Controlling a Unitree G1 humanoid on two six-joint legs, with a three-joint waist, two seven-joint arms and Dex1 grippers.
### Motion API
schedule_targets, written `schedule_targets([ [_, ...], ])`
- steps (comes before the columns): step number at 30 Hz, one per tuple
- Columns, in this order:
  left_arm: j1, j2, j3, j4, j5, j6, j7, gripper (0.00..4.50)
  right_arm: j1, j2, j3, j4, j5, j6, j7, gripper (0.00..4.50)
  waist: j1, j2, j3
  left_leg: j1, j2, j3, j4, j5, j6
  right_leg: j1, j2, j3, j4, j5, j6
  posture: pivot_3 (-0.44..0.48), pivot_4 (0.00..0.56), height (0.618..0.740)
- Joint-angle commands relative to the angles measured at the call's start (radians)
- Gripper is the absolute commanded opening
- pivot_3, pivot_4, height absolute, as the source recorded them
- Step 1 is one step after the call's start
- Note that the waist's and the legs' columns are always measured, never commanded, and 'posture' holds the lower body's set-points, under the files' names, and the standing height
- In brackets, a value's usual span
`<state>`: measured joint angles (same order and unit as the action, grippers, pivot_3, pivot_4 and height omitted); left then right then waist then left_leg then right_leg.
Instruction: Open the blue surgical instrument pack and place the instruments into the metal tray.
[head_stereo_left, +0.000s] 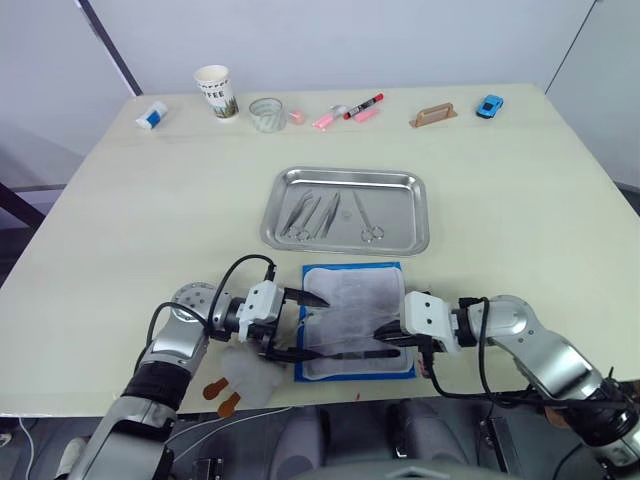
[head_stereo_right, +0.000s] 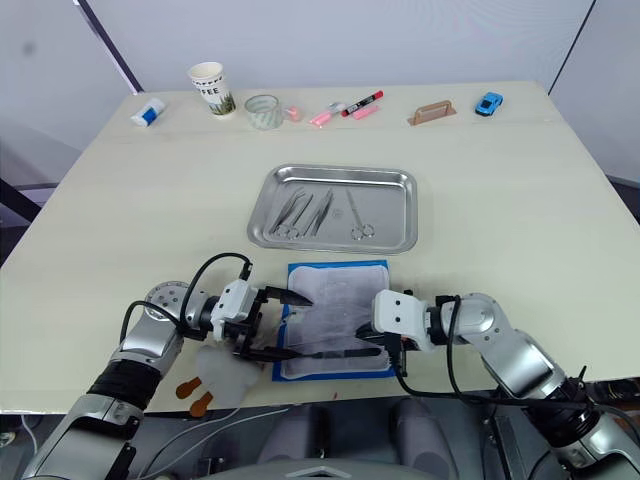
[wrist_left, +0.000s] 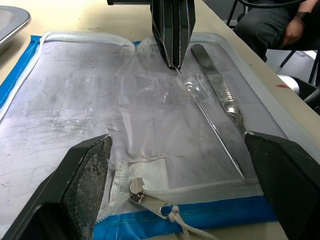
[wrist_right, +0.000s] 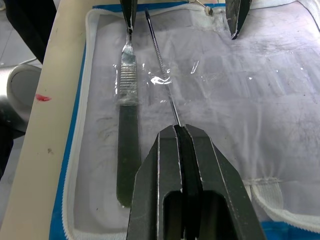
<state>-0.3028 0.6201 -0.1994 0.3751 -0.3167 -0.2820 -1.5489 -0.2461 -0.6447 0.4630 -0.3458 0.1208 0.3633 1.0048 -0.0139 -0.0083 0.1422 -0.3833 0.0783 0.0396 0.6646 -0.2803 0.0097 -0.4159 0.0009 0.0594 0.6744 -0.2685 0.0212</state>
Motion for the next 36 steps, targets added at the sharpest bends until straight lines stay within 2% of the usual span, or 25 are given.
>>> schedule_targets([
  [1,0.03,0.021,-0.028,0.039,0.05,0.019,-0.02,4.5,0.009,-0.032,-0.017,-0.031,-0.003,0.005,0.021,0.03,0.0,0.0,0.0,0.0,0.0,0.0,0.0,0.0,0.0,0.0,0.0,0.0,0.0,0.0,0.0,0.0,0.15,0.737],
  [23,0.026,0.014,-0.035,0.044,0.05,0.018,-0.022,4.5,0.028,-0.159,-0.122,-0.208,0.021,0.084,0.029,0.03,0.0,0.0,0.0,0.0,0.0,0.0,0.0,0.0,0.0,0.0,0.0,0.0,0.0,0.0,0.0,0.0,0.15,0.737],
  [29,0.027,0.015,-0.036,0.043,0.049,0.018,-0.023,4.5,0.036,-0.178,-0.141,-0.22,0.021,0.088,0.028,0.03,0.0,0.0,0.0,0.0,0.0,0.0,0.0,0.0,0.0,0.0,0.0,0.0,0.0,0.0,0.0,0.0,0.15,0.737],
  [36,0.024,0.01,-0.039,0.045,0.05,0.019,-0.022,4.5,0.084,-0.236,-0.226,-0.198,0.035,0.047,0.04,0.03,0.0,0.0,0.0,0.0,0.0,0.0,0.0,0.0,0.0,0.0,0.0,0.0,0.001,0.0,0.0,0.0,0.15,0.737],
])
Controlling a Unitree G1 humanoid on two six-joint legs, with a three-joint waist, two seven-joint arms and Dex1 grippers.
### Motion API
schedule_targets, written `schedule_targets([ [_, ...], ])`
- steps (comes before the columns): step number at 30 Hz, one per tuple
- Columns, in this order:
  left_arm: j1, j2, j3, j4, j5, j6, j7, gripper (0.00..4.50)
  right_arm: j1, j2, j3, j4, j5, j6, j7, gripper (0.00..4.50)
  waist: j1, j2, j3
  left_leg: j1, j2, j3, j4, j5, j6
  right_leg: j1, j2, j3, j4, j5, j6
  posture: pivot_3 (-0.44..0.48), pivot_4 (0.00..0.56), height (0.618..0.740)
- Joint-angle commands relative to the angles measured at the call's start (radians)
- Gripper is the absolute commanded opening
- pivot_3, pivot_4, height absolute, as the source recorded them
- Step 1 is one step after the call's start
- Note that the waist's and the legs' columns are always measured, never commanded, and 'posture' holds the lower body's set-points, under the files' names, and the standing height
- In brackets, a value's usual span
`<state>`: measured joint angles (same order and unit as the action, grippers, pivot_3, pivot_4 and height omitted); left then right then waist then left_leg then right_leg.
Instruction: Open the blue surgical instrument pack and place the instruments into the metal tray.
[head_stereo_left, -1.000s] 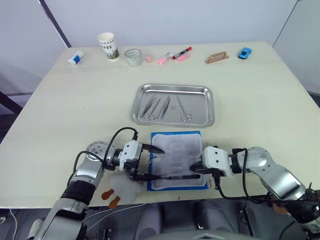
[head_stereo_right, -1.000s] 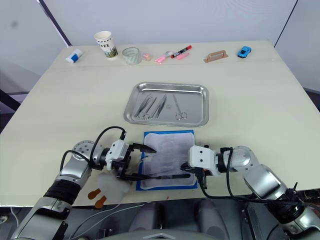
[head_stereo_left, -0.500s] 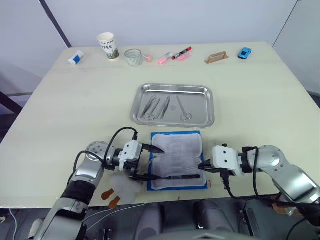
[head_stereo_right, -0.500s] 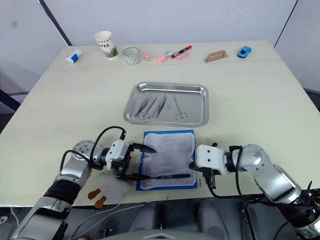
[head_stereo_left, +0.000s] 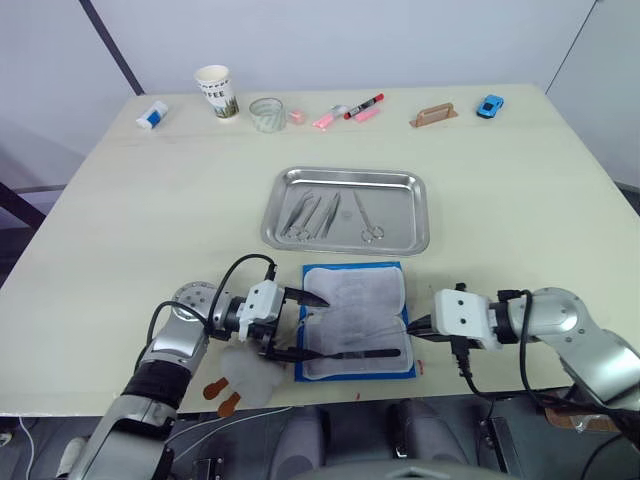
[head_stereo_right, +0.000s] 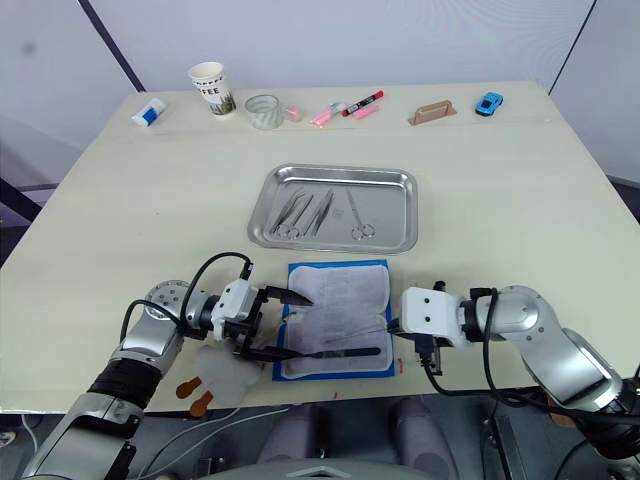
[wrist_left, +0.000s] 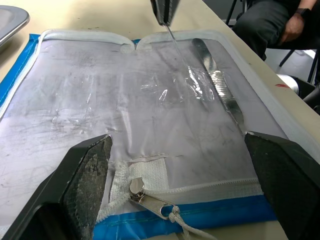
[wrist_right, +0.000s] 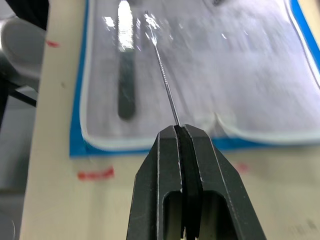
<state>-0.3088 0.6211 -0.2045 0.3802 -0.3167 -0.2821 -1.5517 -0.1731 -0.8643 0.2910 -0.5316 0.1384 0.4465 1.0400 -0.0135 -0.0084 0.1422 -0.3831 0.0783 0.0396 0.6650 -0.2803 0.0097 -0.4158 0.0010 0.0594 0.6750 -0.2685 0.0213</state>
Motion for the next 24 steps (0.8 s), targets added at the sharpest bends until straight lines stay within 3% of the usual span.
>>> schedule_targets([
  [1,0.03,0.008,-0.034,0.039,0.05,0.019,-0.02,4.5,0.02,-0.023,-0.065,-0.006,0.019,-0.045,0.007,0.03,0.0,0.0,0.0,0.0,0.0,0.0,0.0,0.0,0.0,0.0,0.0,0.0,0.0,0.0,0.0,0.0,0.15,0.737],
  [16,0.016,0.003,-0.037,0.055,0.052,0.014,-0.023,4.5,0.138,-0.101,-0.268,0.135,0.076,-0.231,0.066,0.03,0.0,0.0,0.0,0.001,0.0,0.0,0.0,0.0,0.0,0.001,0.0,0.001,0.001,0.0,0.0,0.0,0.15,0.737],
  [20,0.015,0.002,-0.037,0.058,0.051,0.012,-0.023,4.5,0.136,-0.083,-0.315,0.136,0.136,-0.205,0.068,0.03,0.001,0.0,0.0,0.002,0.0,0.0,0.0,0.0,0.0,0.002,0.0,0.001,0.0,0.0,0.0,0.0,0.15,0.737],
  [24,0.01,-0.002,-0.036,0.065,0.052,0.007,-0.02,4.5,0.059,0.01,-0.339,0.064,0.29,-0.012,-0.025,0.03,0.0,0.0,0.0,0.003,0.0,0.0,0.0,0.0,0.0,0.003,0.0,0.001,0.001,0.0,0.0,0.0,0.15,0.737],
])
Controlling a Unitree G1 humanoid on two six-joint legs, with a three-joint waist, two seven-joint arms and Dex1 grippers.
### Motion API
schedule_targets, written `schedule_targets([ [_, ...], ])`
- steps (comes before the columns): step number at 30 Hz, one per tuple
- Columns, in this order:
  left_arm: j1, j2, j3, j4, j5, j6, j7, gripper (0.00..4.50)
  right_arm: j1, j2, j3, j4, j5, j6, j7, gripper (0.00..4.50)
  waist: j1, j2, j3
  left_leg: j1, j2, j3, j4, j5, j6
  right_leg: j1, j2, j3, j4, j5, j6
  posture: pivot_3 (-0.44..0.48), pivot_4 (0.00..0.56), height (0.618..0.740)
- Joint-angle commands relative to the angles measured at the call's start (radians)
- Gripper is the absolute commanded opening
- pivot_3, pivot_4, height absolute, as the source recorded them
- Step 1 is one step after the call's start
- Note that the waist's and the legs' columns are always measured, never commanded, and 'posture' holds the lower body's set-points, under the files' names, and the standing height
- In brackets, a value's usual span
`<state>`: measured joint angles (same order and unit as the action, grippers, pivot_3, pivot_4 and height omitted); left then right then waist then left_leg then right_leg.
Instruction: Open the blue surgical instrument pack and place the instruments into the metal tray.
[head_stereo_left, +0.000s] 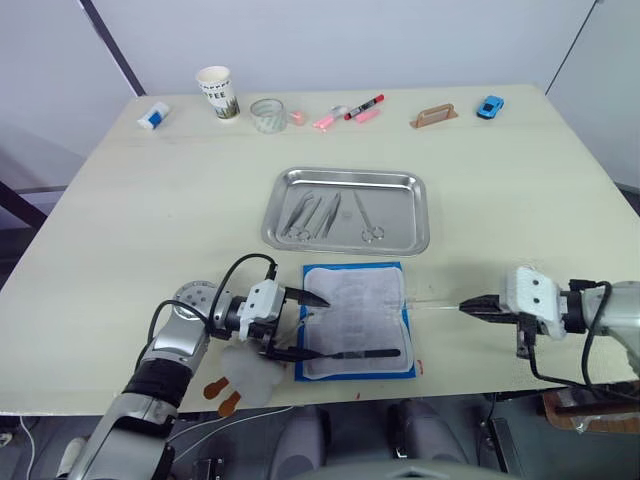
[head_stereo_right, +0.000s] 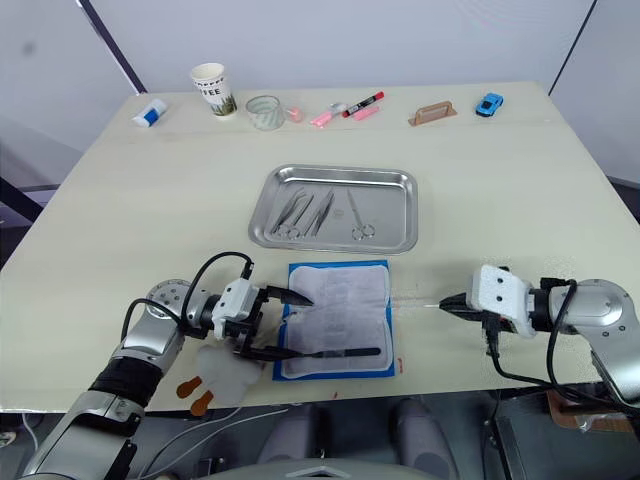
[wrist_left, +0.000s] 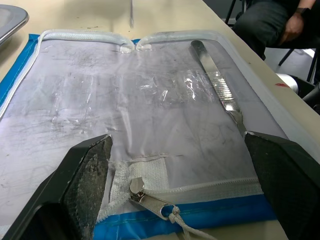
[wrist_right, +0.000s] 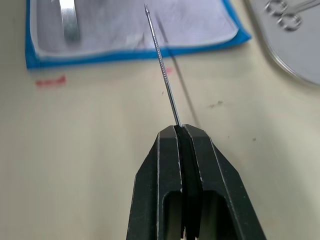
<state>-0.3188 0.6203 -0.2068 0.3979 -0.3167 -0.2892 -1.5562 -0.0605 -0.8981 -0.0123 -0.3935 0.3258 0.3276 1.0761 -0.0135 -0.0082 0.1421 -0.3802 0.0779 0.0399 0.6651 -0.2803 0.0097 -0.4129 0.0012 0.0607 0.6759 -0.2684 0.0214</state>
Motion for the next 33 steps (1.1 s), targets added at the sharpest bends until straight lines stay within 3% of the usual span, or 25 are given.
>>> schedule_targets([
  [1,0.019,-0.003,-0.034,0.049,0.053,0.013,-0.015,4.5,-0.077,0.068,-0.032,-0.085,0.124,0.151,-0.091,0.03,0.0,0.0,0.0,0.0,0.0,0.0,0.0,0.0,0.0,0.0,0.0,0.0,0.0,0.0,0.0,0.0,0.15,0.737],
  [11,0.017,-0.007,-0.029,0.05,0.056,0.011,-0.002,4.5,-0.363,0.345,0.064,-0.052,0.131,0.53,-0.458,0.03,0.003,0.0,0.0,-0.001,0.0,-0.001,0.001,0.0,0.0,0.0,0.0,0.0,0.001,0.0,0.0,0.0,0.15,0.737],
  [19,0.017,-0.009,-0.027,0.053,0.058,0.007,0.003,4.5,-0.604,0.646,0.105,0.156,0.021,0.796,-0.807,0.03,0.0,0.001,-0.001,-0.001,0.0,-0.001,0.001,0.0,0.0,-0.001,0.0,-0.001,0.002,0.0,0.0,0.0,0.15,0.737],
  [27,0.016,-0.015,-0.027,0.058,0.059,0.006,0.01,4.5,-0.691,0.809,0.086,0.344,-0.081,0.819,-0.983,0.03,-0.001,0.002,-0.001,-0.003,-0.001,-0.001,0.001,0.0,0.0,-0.002,-0.001,0.0,0.002,0.0,0.0,0.0,0.15,0.737],
  [33,0.017,-0.017,-0.027,0.057,0.059,0.006,0.013,4.5,-0.727,0.852,0.047,0.456,-0.123,0.755,-1.037,0.03,-0.001,0.002,-0.001,-0.003,-0.001,-0.002,0.001,0.0,0.0,-0.002,-0.001,0.0,0.002,0.0,0.0,0.0,0.15,0.737],
])
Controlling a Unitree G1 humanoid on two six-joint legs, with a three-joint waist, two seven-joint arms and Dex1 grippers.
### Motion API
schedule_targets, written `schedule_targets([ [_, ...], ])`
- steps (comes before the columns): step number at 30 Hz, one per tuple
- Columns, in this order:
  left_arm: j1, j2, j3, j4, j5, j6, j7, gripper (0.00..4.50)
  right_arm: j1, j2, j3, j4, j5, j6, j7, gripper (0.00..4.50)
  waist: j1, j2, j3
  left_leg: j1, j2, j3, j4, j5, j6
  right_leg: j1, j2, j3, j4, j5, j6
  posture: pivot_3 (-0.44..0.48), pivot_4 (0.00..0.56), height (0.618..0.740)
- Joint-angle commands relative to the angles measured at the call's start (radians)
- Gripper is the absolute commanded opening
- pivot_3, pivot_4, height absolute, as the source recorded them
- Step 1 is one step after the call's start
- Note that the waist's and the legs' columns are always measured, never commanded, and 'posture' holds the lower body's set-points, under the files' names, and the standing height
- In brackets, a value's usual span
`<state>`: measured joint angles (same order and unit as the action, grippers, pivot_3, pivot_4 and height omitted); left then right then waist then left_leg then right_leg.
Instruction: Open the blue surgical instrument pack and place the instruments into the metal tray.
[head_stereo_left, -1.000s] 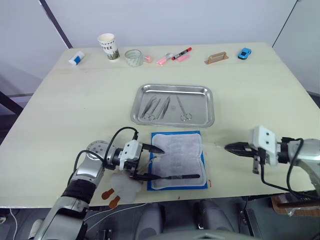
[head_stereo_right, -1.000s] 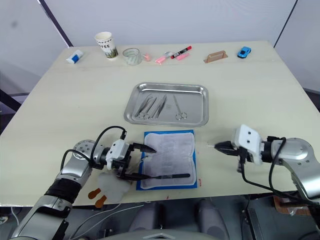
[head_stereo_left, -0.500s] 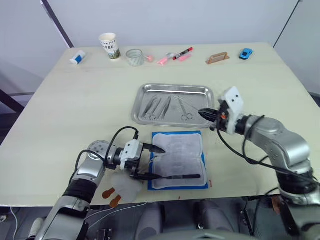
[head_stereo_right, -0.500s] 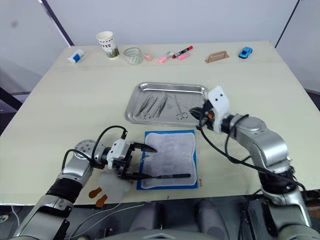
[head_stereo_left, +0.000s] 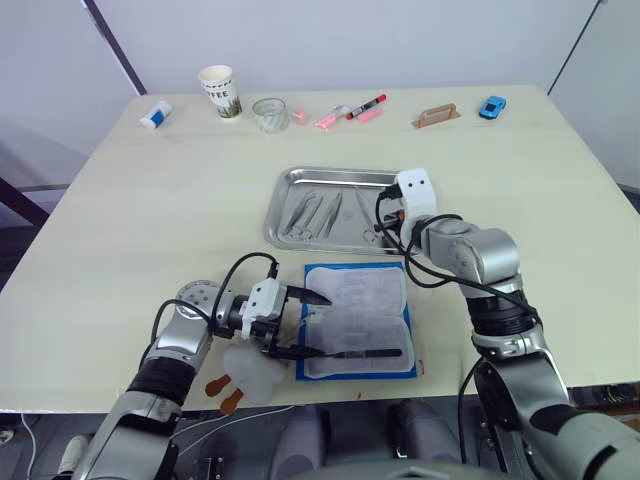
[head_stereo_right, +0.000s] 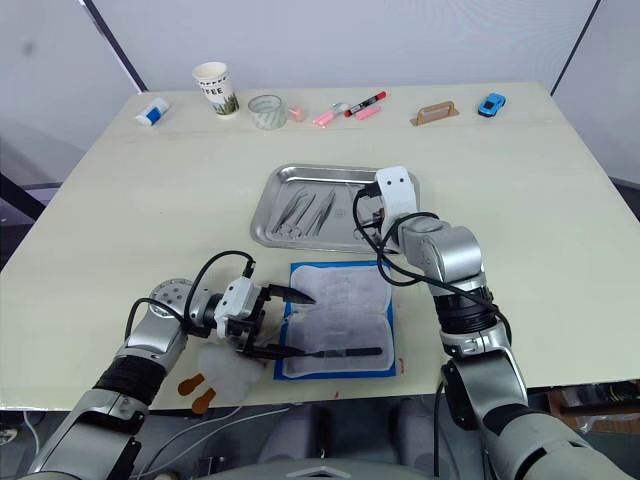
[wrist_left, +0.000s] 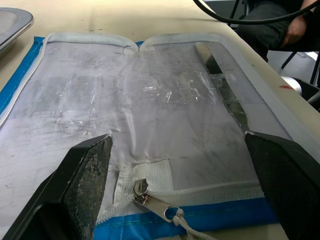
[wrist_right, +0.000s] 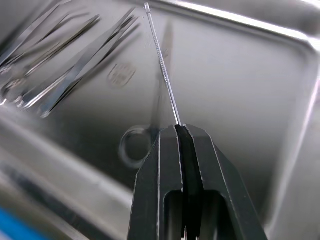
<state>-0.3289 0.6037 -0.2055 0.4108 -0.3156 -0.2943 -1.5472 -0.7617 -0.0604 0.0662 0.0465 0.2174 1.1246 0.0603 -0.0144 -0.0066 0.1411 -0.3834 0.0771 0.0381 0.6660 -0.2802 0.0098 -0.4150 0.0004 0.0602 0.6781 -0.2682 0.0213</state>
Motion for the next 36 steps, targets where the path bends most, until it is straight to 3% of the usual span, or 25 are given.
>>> schedule_targets([
  [1,0.027,0.0,-0.029,0.044,0.058,0.011,0.004,4.5,-0.03,0.02,-0.037,0.029,-0.019,-0.047,-0.024,0.03,-0.001,0.0,0.0,0.0,0.0,0.0,0.0,0.0,0.0,0.0,0.0,0.0,0.0,0.0,0.0,0.0,0.15,0.737],
  [16,0.026,0.008,-0.024,0.049,0.059,0.008,0.001,4.5,-0.019,0.043,-0.04,0.132,-0.061,-0.13,-0.021,0.03,-0.003,0.0,0.0,0.0,0.0,0.0,-0.001,0.0,0.0,0.0,0.0,0.0,0.0,0.0,0.0,0.0,0.15,0.737],
  [17,0.026,0.008,-0.023,0.049,0.059,0.008,0.001,4.5,-0.018,0.043,-0.039,0.13,-0.061,-0.128,-0.015,0.5,-0.003,0.0,0.0,0.0,0.0,0.0,-0.001,0.0,0.0,0.0,0.0,0.0,0.0,0.0,0.0,0.0,0.15,0.737],
  [19,0.025,0.009,-0.023,0.05,0.059,0.008,0.001,4.5,-0.018,0.043,-0.039,0.125,-0.062,-0.126,-0.01,0.89,-0.003,0.0,0.0,0.0,0.0,0.0,-0.001,0.0,0.0,0.0,0.0,0.0,0.0,0.0,0.0,0.0,0.15,0.737],
  [22,0.024,0.009,-0.023,0.051,0.059,0.007,0.0,4.5,-0.015,0.043,-0.037,0.108,-0.056,-0.125,0.007,2.37,-0.003,0.0,0.0,0.0,0.0,0.0,-0.001,0.0,0.0,0.0,0.0,0.0,0.0,0.0,0.0,0.0,0.15,0.737],
  [23,0.023,0.009,-0.023,0.052,0.059,0.007,-0.001,4.5,-0.014,0.043,-0.038,0.098,-0.054,-0.126,0.012,3.07,-0.003,0.0,0.0,0.0,0.0,0.0,-0.001,0.0,0.0,0.0,0.0,0.0,0.0,0.0,0.0,0.0,0.15,0.737],
  [25,0.022,0.008,-0.024,0.052,0.059,0.008,-0.001,4.5,-0.013,0.036,-0.031,0.081,-0.055,-0.129,0.027,3.93,-0.003,0.0,0.0,0.0,0.0,0.0,-0.001,0.0,0.0,0.0,0.0,0.0,0.0,0.0,0.0,0.0,0.15,0.737],
  [36,0.019,0.002,-0.026,0.055,0.06,0.006,0.003,4.5,0.09,-0.115,0.008,-0.267,0.046,-0.152,0.269,3.93,0.0,0.0,0.0,-0.001,0.0,-0.001,-0.001,0.0,0.0,0.0,0.0,-0.001,-0.001,0.0,0.0,0.0,0.15,0.737],
])
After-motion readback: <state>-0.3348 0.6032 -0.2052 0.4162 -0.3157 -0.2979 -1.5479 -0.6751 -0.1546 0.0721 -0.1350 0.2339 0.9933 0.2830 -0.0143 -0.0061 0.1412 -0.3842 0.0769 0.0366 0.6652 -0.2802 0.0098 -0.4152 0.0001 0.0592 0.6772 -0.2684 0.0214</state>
